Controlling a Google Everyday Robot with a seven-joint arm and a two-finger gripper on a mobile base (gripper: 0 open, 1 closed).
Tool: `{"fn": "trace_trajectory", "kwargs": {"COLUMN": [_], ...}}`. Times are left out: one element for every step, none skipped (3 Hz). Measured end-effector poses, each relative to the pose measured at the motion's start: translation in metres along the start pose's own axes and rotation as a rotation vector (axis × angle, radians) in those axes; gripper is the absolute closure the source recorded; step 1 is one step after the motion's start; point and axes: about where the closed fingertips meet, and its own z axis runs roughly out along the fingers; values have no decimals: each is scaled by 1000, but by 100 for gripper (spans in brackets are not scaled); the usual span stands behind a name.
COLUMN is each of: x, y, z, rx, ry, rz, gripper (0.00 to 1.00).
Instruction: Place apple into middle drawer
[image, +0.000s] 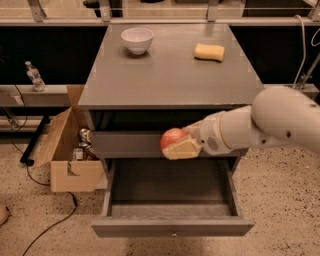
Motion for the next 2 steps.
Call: {"fn": "trace_trajectory", "kwargs": {"x": [49,51], "y": [15,10], "z": [26,27], "rx": [20,51], "ry": [-25,-40], "rz": [99,108], "gripper": [100,100]}}
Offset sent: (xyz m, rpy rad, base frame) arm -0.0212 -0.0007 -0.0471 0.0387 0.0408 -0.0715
